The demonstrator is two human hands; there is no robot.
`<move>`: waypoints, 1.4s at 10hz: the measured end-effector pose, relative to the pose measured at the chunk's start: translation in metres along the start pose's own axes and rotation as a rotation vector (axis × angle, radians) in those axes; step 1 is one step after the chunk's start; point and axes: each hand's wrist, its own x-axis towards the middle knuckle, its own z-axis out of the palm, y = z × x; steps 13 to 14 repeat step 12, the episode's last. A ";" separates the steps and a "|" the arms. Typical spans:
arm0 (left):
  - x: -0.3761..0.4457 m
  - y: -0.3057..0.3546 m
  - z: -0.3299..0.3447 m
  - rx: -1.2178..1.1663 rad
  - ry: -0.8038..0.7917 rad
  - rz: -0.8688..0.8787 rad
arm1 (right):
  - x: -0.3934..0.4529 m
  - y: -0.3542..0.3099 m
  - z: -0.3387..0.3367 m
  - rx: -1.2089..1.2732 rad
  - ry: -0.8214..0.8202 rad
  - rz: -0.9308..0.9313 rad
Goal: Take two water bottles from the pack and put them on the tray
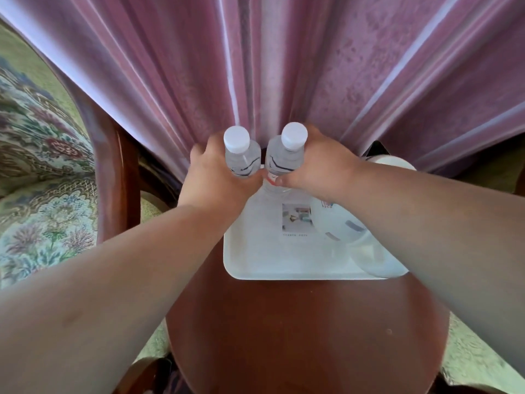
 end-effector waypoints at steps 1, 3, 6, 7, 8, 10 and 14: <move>0.016 0.002 -0.018 0.025 -0.148 0.129 | 0.009 0.000 -0.004 -0.137 -0.075 -0.025; 0.040 0.008 -0.048 0.198 -0.398 0.289 | 0.016 0.004 -0.010 -0.106 -0.024 -0.017; 0.045 -0.001 -0.044 0.188 -0.370 0.309 | 0.011 0.005 0.000 -0.068 -0.002 -0.042; 0.040 -0.005 -0.036 0.124 -0.343 0.315 | 0.005 0.010 0.004 -0.040 0.020 -0.053; 0.036 -0.009 -0.028 0.050 -0.297 0.281 | 0.002 0.014 0.007 0.025 0.052 -0.034; 0.029 -0.010 -0.031 -0.026 -0.312 0.268 | -0.003 0.008 0.001 0.054 0.050 0.046; 0.009 -0.004 -0.059 -0.024 -0.279 0.141 | -0.037 -0.014 -0.030 0.070 0.068 0.184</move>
